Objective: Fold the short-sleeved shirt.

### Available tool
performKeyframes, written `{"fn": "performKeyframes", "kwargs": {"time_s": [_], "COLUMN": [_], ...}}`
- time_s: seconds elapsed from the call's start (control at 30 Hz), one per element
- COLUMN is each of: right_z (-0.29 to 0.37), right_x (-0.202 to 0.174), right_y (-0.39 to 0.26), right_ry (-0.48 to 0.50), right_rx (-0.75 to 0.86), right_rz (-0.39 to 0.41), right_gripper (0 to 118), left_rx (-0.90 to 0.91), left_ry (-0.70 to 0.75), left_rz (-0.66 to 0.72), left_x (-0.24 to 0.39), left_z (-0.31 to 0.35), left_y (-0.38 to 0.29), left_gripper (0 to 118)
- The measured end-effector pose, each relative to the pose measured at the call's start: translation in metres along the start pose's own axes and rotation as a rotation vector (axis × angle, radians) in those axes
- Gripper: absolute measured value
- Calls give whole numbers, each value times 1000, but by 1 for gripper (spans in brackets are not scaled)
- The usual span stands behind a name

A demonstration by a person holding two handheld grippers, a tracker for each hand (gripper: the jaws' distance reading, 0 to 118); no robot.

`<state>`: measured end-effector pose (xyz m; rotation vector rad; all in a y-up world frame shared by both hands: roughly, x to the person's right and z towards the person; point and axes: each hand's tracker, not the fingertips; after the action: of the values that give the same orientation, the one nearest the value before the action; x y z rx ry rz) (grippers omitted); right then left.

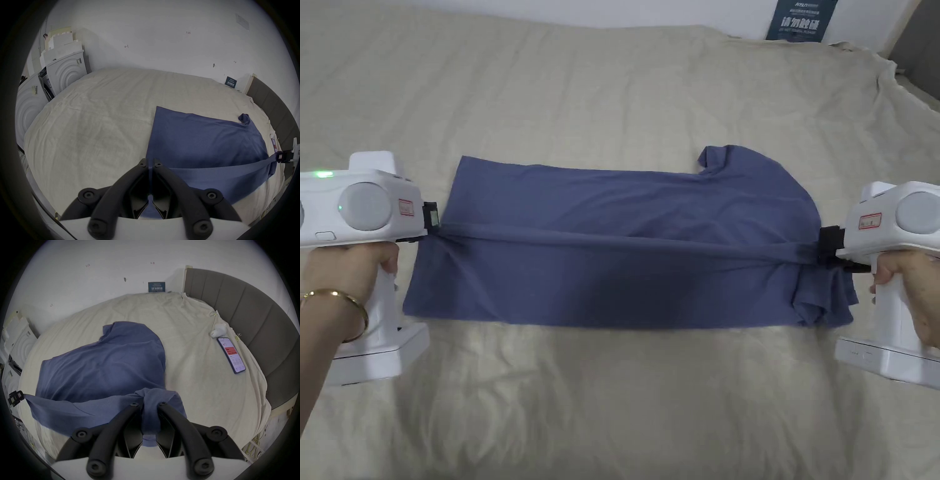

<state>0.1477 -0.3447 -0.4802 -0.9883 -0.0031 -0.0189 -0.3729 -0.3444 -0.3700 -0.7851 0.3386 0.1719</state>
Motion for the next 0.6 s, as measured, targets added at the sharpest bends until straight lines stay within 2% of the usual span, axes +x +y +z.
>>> {"fn": "performKeyframes", "kwargs": {"time_s": [0.2, 0.23, 0.3, 0.33, 0.37, 0.4, 0.43, 0.47, 0.5, 0.57, 0.6], "right_z": [-49, -56, -64, -67, -66, -64, -61, -55, -47, -26, -12], "right_x": [-11, -12, -14, -14, -14, -13, -12, -10, -8, -2, 1], "right_y": [19, 20, 20, 21, 21, 22, 23, 25, 27, 33, 35], "right_ry": [-31, -35, -33, -32, -34, -45, -63, -73, -77, -66, -54], "right_rx": [-77, -87, -100, -104, -102, -92, -82, -68, -44, 14, 56], "right_rz": [22, 26, 30, 37, 51, 57, 66, 72, 72, 51, 36], "right_gripper": [9, 10, 14, 22, 38, 69, 88, 95, 95, 95, 95], "left_rx": [-64, -78, -96, -110, -116, -115, -108, -91, -72, -16, 11], "left_ry": [36, 38, 48, 57, 64, 70, 77, 91, 97, 77, 63], "left_rz": [-32, -36, -35, -32, -25, -20, -11, 3, 17, 48, 55], "left_x": [14, 15, 14, 13, 11, 8, 6, 2, -1, -7, -10], "left_z": [-55, -61, -69, -72, -72, -71, -68, -64, -57, -39, -28], "left_y": [5, 4, 2, 2, 2, 3, 5, 9, 12, 21, 24], "left_gripper": [0, 4, 23, 33, 45, 69, 83, 95, 100, 102, 107]}}
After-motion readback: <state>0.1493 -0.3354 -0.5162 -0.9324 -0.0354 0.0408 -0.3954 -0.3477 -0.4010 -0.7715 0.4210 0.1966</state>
